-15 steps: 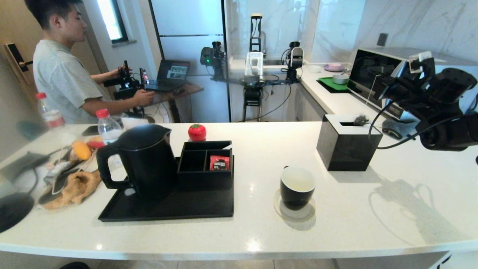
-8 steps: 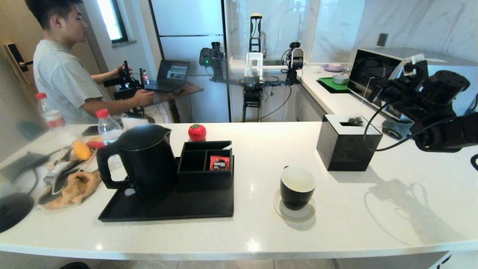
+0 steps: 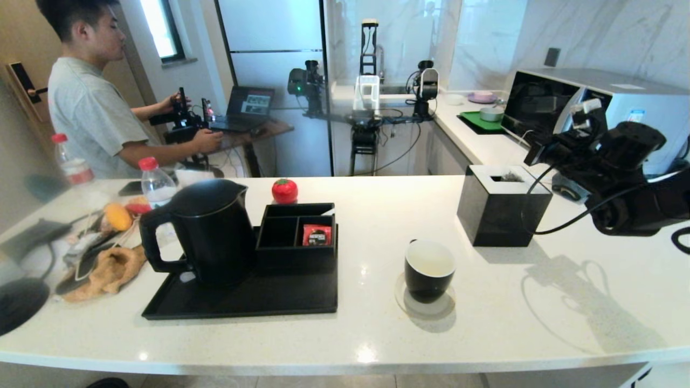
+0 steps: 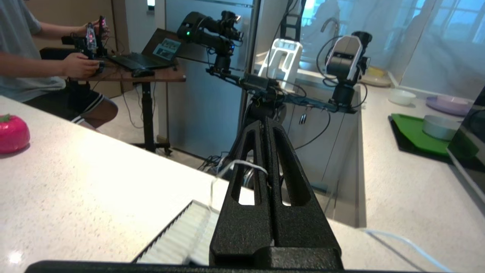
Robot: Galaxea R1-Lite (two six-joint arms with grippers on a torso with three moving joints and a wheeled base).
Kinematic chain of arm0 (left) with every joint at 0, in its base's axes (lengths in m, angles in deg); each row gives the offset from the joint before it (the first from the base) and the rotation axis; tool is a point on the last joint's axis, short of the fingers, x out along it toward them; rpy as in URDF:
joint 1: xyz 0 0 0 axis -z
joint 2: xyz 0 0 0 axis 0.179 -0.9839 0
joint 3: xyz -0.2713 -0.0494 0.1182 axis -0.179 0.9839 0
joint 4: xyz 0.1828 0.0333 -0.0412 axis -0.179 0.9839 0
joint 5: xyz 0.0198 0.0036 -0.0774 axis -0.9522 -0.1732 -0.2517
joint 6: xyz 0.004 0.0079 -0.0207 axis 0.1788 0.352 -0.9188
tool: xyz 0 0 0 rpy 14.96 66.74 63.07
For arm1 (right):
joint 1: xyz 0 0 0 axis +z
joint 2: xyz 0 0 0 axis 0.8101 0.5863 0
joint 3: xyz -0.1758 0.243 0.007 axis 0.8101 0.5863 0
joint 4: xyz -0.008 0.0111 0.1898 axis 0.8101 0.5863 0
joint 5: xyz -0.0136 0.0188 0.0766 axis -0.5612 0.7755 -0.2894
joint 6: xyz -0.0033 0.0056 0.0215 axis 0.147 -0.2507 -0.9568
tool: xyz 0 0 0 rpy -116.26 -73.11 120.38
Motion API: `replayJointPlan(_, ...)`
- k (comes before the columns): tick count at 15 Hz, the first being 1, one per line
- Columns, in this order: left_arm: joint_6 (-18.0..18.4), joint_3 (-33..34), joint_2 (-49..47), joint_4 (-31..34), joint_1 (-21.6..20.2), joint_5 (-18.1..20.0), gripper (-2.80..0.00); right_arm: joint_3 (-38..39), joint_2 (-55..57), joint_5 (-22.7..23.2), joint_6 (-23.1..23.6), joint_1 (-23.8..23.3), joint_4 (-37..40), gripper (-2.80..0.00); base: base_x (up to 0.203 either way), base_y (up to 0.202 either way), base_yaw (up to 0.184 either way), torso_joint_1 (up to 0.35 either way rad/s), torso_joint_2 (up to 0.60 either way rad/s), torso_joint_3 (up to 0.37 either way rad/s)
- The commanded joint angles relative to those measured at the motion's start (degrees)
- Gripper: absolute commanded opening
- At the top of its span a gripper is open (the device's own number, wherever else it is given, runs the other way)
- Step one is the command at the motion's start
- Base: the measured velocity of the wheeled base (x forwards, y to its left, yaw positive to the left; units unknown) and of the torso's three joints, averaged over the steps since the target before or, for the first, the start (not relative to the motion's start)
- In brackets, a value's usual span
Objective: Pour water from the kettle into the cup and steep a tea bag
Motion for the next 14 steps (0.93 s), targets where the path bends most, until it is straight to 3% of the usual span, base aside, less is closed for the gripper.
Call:
replayJointPlan(1,-0.04,0.0,0.02,-0.04,-0.04,0.0,-2.8,3.15,0.02,0.22,0.01,-0.02,-1.72,-2.8,0.0,0.0,0.0,0.0,0.0,0.0)
replayJointPlan(5,-0.04,0.0,0.02,-0.04,0.0,0.0,-2.8,7.81,0.01,0.32,0.04,0.16,-5.42,-2.8,0.0,0.0,0.0,0.0,0.0,0.0)
replayJointPlan(14,-0.04,0.0,0.02,-0.04,0.0,0.0,-2.8,2.09,0.02,0.41,-0.05,0.16,-2.12,-2.8,0.0,0.0,0.0,0.0,0.0,0.0)
